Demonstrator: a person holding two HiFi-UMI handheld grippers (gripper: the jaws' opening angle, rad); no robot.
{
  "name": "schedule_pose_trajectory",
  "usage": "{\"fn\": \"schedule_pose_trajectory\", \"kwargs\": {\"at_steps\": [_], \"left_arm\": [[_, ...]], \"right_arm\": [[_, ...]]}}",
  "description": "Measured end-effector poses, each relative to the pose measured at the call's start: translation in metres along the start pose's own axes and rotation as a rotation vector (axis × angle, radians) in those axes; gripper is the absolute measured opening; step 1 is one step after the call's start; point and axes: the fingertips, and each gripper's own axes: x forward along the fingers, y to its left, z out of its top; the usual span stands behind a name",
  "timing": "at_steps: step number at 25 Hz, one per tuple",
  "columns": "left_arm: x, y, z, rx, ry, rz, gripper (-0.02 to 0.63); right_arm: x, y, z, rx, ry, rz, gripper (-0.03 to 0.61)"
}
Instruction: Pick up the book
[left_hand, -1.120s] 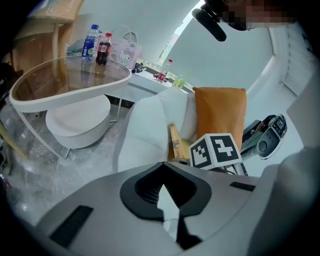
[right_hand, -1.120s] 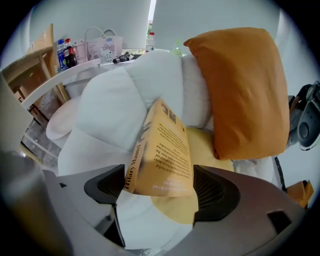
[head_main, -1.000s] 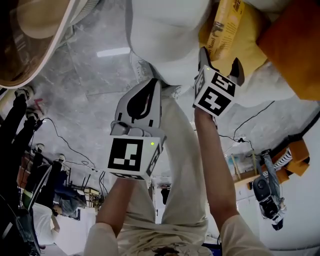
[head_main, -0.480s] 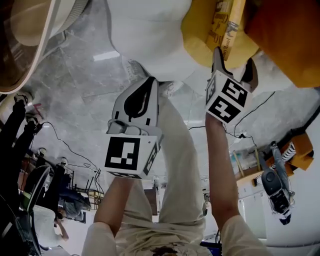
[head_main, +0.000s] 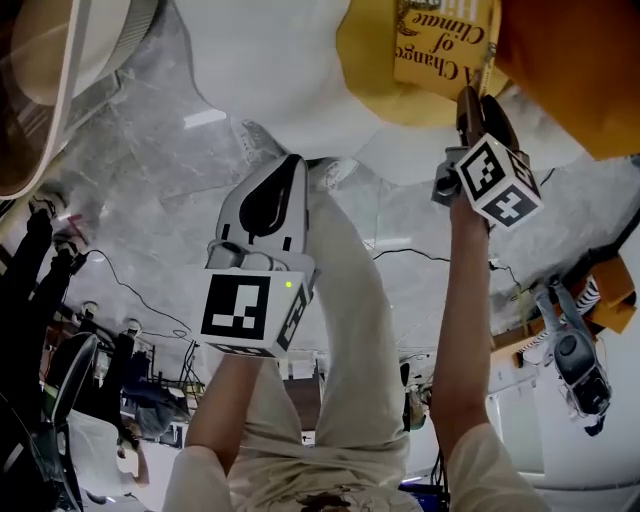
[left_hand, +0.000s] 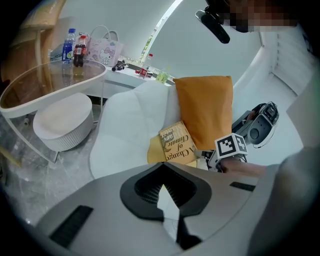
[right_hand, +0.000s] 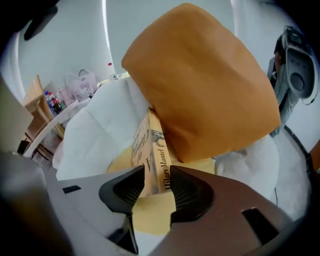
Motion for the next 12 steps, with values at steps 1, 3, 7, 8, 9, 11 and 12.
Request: {"fn": "schedule_pose_trajectory", "kwargs": {"at_steps": [1,3,7,8,9,11,12], "left_arm": [[0.001,-0.003,-0.001,0.003,0.002,-0.001,0.006],[0.004,-0.009,-0.006,0.006,0.013,-0.008,0.006],[0.010,-0.018,-0.008,0.025,0.020,-0.017,0.006],[0.011,-0.018,-0.007,0.030,0.017,-0.017,0.006],[0.012,-0.019,-0.006,0.035,0.015,-0.017,0.006],[0.017,-0.021,-0.004,0.042,0.012,-0.033,0.006],[0.021,-0.023,-0.002,0.041,0.013,-0.048,0.006]], "right_arm": [[0.000,-0.001,0.003,0.006,-0.004,0.024,0.172],[0.000,0.004,0.006,-0.034,-0.002,0.058,0.172],[-0.005,0.026,0.004,-0.170,-0.025,0.125,0.170],[-0.007,0.032,0.003,-0.211,-0.032,0.137,0.170],[-0.010,0.038,0.001,-0.256,-0.035,0.142,0.170],[-0.015,0.049,-0.005,-0.341,-0.038,0.136,0.170],[-0.018,0.055,-0.007,-0.371,-0.041,0.133,0.170]]}}
